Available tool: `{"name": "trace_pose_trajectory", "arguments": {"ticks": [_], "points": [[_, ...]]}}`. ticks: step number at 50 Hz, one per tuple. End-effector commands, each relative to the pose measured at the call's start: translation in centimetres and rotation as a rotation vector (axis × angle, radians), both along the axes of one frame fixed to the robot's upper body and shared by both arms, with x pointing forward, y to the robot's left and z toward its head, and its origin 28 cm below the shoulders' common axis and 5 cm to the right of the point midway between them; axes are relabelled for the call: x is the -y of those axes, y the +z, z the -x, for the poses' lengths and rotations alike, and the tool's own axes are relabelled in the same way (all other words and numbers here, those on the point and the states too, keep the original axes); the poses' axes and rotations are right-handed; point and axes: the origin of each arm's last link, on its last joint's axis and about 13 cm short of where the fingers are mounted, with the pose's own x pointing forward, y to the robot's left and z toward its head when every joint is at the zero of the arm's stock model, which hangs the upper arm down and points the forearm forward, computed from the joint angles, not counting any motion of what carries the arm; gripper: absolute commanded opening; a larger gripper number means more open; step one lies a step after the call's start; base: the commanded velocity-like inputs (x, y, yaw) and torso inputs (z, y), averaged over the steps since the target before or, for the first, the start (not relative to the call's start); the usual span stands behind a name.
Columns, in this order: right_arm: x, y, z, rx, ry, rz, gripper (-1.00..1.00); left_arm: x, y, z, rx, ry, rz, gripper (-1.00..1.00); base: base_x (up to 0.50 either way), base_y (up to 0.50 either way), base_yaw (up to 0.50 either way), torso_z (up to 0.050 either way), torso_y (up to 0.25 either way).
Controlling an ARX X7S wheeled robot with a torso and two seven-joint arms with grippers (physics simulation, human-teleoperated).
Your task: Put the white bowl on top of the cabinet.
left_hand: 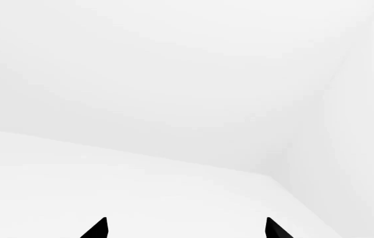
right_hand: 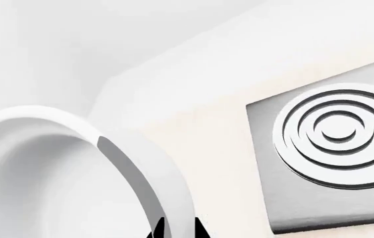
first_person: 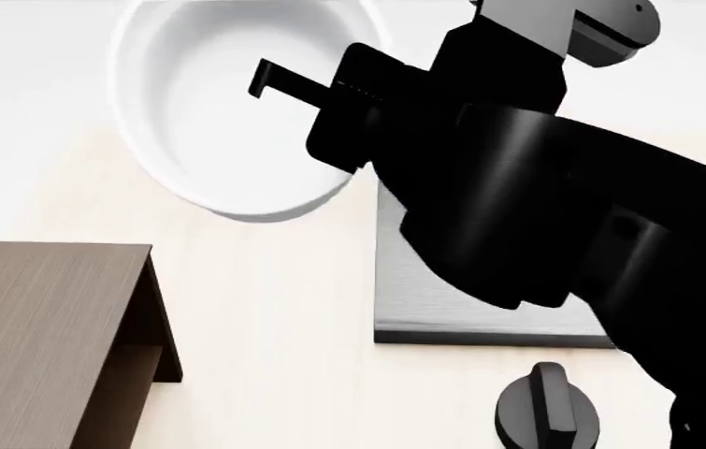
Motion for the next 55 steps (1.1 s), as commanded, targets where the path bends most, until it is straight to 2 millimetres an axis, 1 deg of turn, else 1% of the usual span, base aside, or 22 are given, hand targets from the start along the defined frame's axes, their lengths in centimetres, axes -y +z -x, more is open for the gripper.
{"name": "trace_pose_trajectory", "arguments": {"ticks": [1, 10, 19, 33, 43, 48, 52, 55], "points": [[-1.7, 1.2, -0.8, 0.044, 0.089, -0.024, -1.00, 0.0, 0.0, 0.0, 0.001, 0.000, 0.002, 1.00, 0.00, 0.00, 0.00, 0.000, 0.000], [-3.1, 1.0, -1.2, 0.035, 0.161, -0.005, -1.00, 0.0, 0.0, 0.0, 0.004, 0.000, 0.004, 1.00, 0.00, 0.00, 0.00, 0.000, 0.001], [-4.7, 1.1, -2.0, -0.014, 0.221, -0.104, -1.00, -0.1, 0.0, 0.0, 0.004, 0.002, 0.004, 1.00, 0.00, 0.00, 0.00, 0.000, 0.001], [-7.7, 0.7, -2.4, -0.056, 0.318, -0.153, -1.00, -0.1, 0.1, 0.1, 0.008, 0.002, 0.005, 1.00, 0.00, 0.00, 0.00, 0.001, 0.001], [-9.9, -0.5, -3.1, -0.111, 0.357, -0.186, -1.00, -0.1, 0.1, 0.0, 0.009, 0.000, 0.004, 1.00, 0.00, 0.00, 0.00, 0.000, 0.001], [-10.7, -1.1, -3.2, -0.129, 0.363, -0.200, -1.00, 0.0, 0.1, 0.0, 0.009, -0.002, 0.005, 1.00, 0.00, 0.00, 0.00, 0.000, 0.002], [-11.1, -1.8, -3.7, -0.172, 0.349, -0.227, -1.00, 0.0, 0.0, -0.1, 0.006, -0.003, 0.003, 1.00, 0.00, 0.00, 0.00, 0.000, 0.000], [-11.8, -2.1, -3.7, -0.183, 0.358, -0.214, -1.00, 0.0, 0.0, 0.0, 0.009, -0.001, 0.006, 1.00, 0.00, 0.00, 0.00, 0.003, 0.000]]}}
